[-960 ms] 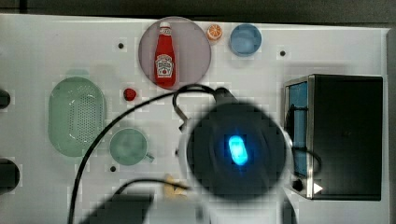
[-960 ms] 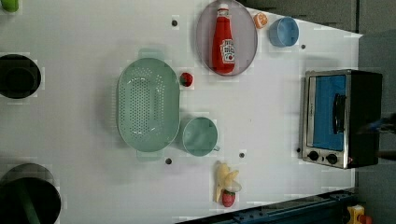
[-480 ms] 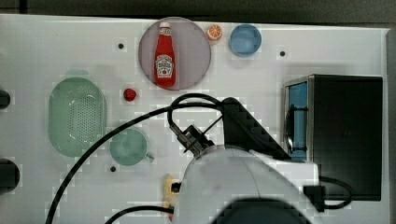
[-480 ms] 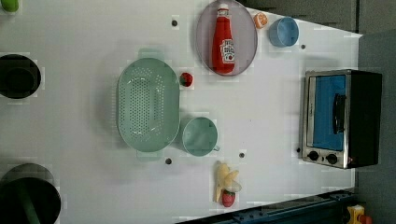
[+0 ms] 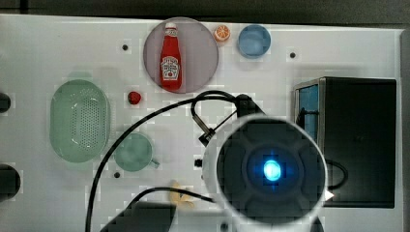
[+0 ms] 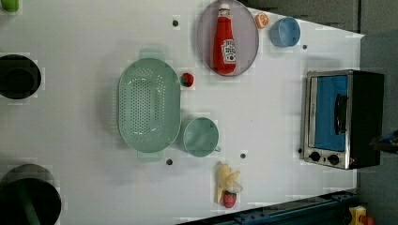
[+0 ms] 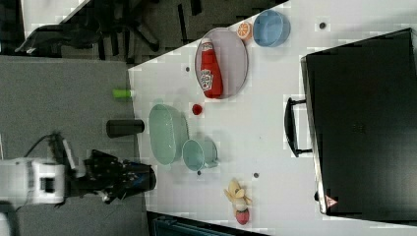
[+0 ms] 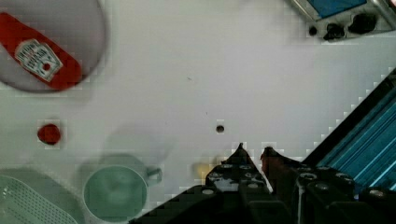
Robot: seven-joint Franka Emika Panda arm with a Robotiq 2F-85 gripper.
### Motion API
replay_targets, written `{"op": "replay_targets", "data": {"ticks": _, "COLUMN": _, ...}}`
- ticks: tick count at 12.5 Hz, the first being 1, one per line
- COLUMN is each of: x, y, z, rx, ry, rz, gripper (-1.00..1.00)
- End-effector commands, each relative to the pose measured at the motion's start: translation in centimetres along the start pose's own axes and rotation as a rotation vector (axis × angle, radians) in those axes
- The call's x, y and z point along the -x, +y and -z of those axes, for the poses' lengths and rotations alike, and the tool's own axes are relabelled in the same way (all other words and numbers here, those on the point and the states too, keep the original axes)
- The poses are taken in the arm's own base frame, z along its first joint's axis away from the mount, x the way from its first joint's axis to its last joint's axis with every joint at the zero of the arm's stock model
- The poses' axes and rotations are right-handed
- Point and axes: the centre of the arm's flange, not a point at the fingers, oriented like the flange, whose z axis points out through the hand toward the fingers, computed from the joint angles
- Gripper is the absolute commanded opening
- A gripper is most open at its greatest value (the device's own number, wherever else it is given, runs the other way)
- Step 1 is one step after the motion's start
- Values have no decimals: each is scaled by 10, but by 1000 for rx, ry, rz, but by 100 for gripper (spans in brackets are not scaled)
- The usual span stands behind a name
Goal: Flap open oven.
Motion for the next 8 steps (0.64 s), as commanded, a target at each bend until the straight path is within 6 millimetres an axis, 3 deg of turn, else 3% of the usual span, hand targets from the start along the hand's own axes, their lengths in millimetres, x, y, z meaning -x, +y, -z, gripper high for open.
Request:
{"op": "replay_targets", "data": {"ticks": 1, "x": -19, "y": 15, "z": -13, "rx": -1, "ry": -16, "rz": 87, "gripper": -65}}
{"op": "replay_targets", "data": {"ticks": 8, "x": -93, "y": 53, "z": -94, "rx": 0, "ry": 81, "rz": 472, "gripper": -65}}
